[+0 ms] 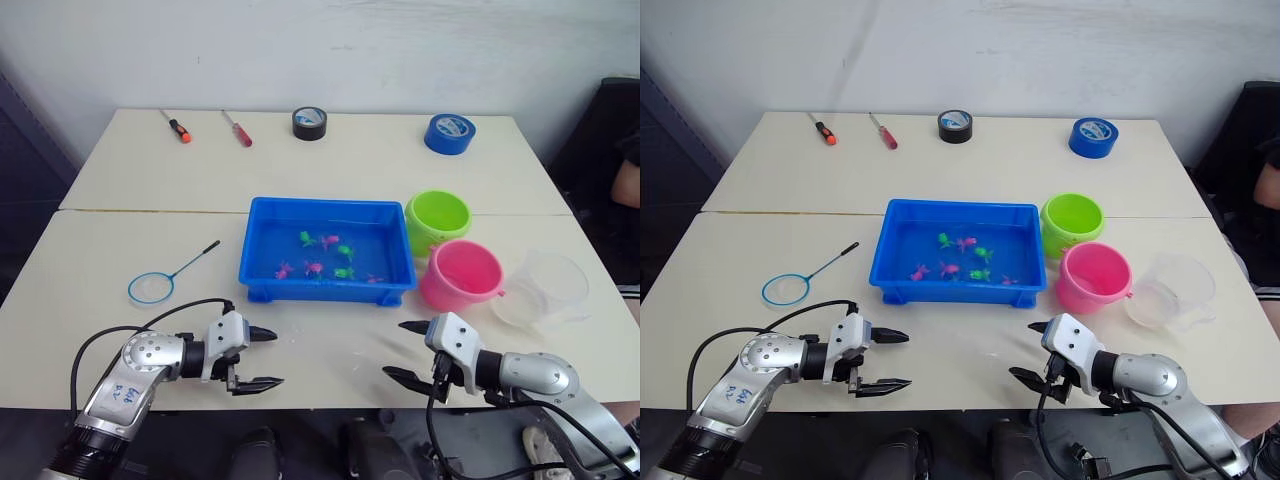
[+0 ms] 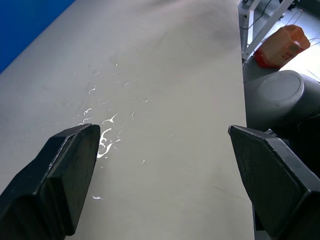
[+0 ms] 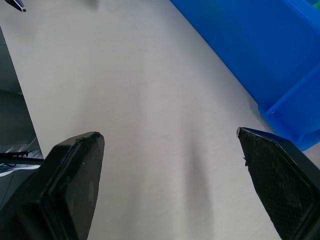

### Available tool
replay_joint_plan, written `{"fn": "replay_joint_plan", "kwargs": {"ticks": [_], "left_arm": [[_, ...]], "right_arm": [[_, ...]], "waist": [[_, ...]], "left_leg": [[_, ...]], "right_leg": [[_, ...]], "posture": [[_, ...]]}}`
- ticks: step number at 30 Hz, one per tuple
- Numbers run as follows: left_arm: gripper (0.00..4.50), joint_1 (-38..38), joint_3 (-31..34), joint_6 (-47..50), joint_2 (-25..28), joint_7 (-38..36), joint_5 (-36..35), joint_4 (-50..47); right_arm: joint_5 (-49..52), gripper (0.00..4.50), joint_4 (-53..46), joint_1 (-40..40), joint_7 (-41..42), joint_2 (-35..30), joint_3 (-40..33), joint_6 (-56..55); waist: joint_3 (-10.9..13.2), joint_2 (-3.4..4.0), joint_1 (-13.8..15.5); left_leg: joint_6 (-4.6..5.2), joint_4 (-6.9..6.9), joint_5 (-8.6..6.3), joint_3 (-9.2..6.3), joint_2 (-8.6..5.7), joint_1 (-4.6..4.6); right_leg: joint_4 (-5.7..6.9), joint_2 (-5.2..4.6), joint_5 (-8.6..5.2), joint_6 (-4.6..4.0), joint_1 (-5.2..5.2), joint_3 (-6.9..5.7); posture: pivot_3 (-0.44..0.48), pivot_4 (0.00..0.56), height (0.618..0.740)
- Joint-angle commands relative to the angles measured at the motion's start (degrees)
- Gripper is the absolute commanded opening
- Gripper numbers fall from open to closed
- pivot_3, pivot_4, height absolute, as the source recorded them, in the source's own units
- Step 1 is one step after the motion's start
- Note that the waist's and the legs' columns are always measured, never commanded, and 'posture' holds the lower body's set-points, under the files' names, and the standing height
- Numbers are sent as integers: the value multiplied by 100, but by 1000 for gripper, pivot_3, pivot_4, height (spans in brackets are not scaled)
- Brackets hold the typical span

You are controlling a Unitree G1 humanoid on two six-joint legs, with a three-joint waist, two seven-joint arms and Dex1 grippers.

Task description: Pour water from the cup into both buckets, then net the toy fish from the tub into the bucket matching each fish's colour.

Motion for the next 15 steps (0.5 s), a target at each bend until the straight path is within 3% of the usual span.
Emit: {"fn": "replay_joint_plan", "kwargs": {"ticks": [1,10,15], "left_arm": [[4482,45,42,-98,10,-18,-10,-54],[4482,49,61,268,-43,45,-199,-254],[4482,-225,211,1499,10,-156,-1199,-1112]], "right_arm": [[78,4500,-99,21,34,28,-54,-57],[150,4500,-180,103,-162,113,-248,7],[744,4500,-801,533,-457,230,-975,581]], "waist": [[0,0,0],[0,0,0],[0,0,14]], "left_leg": [[0,0,0,0,0,0],[0,0,0,0,0,0],[0,0,0,-1,0,-2]], "right_leg": [[0,0,0,0,0,0],[0,0,0,0,0,0],[2,-1,0,0,1,-2]], "posture": [[0,150,740],[0,150,740],[0,150,740]]}}
